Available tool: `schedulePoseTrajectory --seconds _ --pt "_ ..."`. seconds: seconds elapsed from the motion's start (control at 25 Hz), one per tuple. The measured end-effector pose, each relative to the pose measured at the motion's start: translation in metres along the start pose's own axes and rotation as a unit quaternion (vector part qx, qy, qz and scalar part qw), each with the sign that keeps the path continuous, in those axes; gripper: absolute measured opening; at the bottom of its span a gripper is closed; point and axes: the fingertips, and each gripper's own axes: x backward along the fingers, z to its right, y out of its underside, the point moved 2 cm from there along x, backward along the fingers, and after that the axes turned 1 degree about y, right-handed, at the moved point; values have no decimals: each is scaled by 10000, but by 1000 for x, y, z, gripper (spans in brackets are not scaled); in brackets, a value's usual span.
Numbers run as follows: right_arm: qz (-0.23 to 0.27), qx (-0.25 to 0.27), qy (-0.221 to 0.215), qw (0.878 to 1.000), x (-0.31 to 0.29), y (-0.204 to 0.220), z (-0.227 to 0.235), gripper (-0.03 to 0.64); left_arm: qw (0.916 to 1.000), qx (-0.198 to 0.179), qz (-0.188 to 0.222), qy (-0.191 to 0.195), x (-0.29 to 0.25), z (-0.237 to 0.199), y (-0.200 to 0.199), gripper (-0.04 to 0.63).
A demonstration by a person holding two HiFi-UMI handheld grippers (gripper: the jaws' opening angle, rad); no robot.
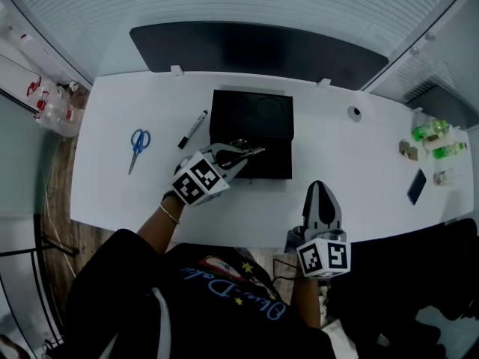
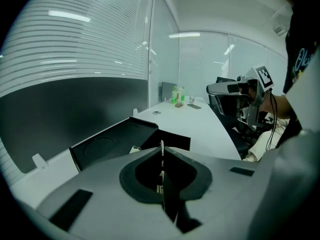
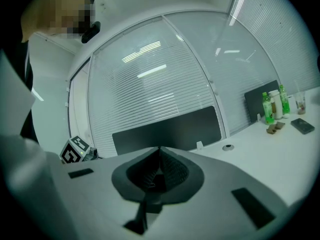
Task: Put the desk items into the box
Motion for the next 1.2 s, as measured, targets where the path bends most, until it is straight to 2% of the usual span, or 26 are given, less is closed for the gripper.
schedulePoseTrajectory --seconds 0.32,0.6,1.2 --pt "0 -19 71 10000 1 2 1 11 9997 163 -137 138 -14 -2 9 15" --pt "20 -32 104 9999 1 3 1 11 9982 296 -417 326 -20 -2 21 15" --pt "46 -49 126 9999 -3 2 0 11 9954 593 -661 346 -29 -9 29 15"
